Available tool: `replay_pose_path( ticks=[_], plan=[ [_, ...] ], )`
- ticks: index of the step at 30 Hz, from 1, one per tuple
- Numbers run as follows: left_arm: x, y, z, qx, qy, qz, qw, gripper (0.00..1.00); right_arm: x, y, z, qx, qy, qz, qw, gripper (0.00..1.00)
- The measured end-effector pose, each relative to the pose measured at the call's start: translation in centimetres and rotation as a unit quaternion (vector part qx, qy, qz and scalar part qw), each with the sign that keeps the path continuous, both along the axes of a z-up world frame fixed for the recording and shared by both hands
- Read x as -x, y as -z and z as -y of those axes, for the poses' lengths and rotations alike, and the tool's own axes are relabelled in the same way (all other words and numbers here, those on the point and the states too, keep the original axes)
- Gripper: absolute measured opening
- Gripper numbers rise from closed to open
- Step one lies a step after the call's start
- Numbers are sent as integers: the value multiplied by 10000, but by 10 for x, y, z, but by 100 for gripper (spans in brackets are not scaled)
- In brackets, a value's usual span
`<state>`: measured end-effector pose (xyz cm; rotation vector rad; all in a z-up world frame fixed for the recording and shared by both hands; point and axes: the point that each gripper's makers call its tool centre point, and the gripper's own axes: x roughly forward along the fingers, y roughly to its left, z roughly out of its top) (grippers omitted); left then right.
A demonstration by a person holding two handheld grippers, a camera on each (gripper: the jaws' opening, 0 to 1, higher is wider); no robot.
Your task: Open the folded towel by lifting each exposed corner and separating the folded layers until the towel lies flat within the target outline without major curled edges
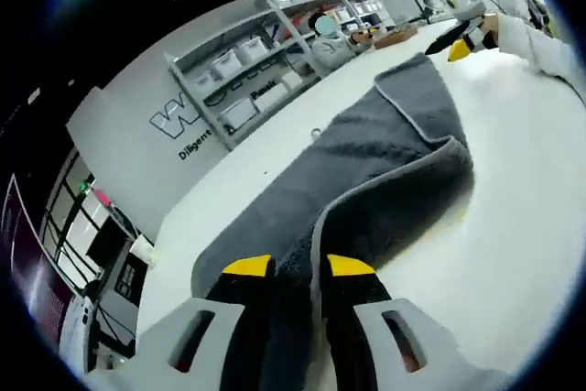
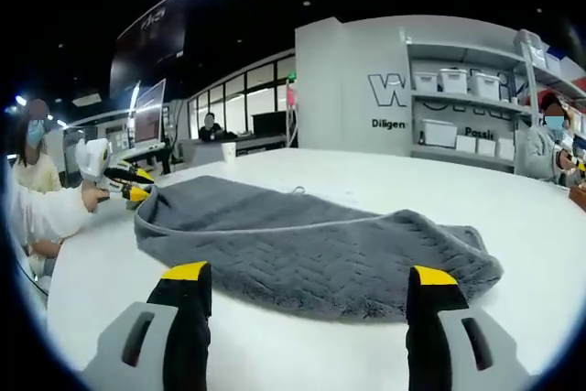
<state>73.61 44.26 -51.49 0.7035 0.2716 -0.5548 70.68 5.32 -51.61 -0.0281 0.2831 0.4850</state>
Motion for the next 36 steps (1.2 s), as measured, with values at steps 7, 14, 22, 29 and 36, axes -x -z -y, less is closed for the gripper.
replay_pose_path(
  ticks=[7,14,22,29,36],
  plan=[
    [17,0,-5,-173,456,-364,9981,2,1,0,0,-2,8,0,10000,88],
    [46,6,-16,129,747,-1209,9898,2,1,0,0,4,6,-17,10000,88],
    [73,17,-17,241,1017,-1942,9754,2,1,1,0,10,3,-29,10000,88],
    [89,30,-12,102,1164,-2463,9621,2,0,3,1,10,26,-60,10000,87],
    [95,45,-13,-126,1214,-2824,9515,2,-1,4,2,11,20,-74,10000,88]
  ],
)
